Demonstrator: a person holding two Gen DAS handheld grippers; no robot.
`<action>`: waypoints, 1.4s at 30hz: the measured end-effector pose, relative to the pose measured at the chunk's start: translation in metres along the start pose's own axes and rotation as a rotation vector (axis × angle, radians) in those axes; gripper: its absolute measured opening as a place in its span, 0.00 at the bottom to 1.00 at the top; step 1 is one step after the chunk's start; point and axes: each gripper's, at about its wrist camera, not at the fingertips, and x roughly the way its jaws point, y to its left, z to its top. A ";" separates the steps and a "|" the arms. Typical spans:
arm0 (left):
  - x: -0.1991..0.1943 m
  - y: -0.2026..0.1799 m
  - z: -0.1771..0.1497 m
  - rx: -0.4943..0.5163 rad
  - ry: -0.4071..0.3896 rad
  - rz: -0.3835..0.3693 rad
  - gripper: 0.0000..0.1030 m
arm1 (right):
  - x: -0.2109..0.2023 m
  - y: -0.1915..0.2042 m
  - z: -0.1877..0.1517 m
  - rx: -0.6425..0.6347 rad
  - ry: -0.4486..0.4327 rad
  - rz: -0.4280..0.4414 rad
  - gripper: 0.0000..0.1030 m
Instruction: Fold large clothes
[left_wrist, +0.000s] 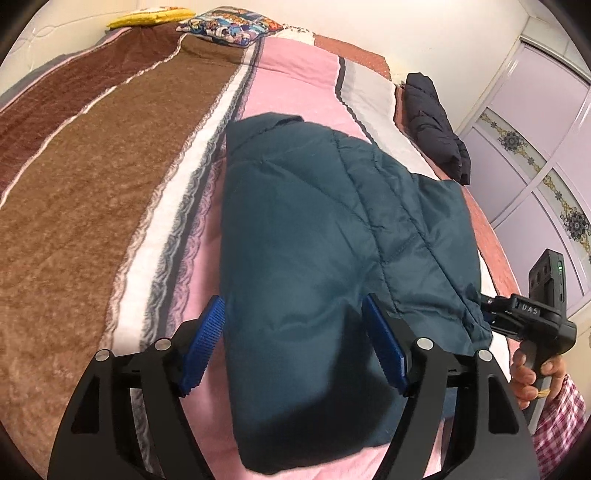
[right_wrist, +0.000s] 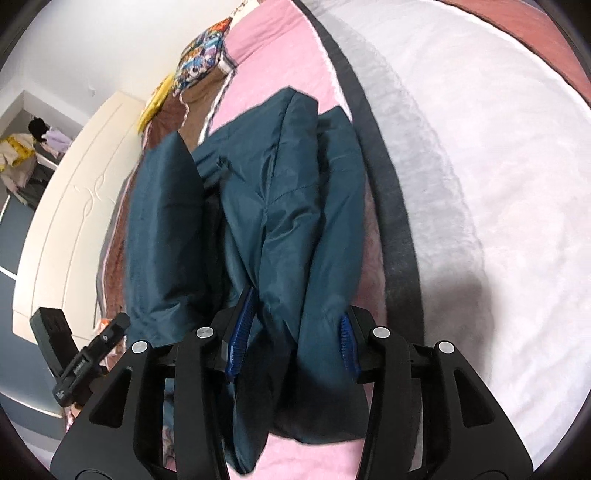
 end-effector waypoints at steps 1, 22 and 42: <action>-0.005 -0.001 -0.001 0.002 -0.005 -0.003 0.71 | -0.004 0.002 -0.002 -0.004 -0.008 -0.003 0.42; -0.068 -0.036 -0.062 0.074 -0.007 0.127 0.71 | -0.046 0.069 -0.093 -0.229 -0.118 -0.164 0.42; -0.092 -0.055 -0.119 0.062 0.026 0.193 0.71 | -0.039 0.091 -0.160 -0.275 -0.070 -0.220 0.42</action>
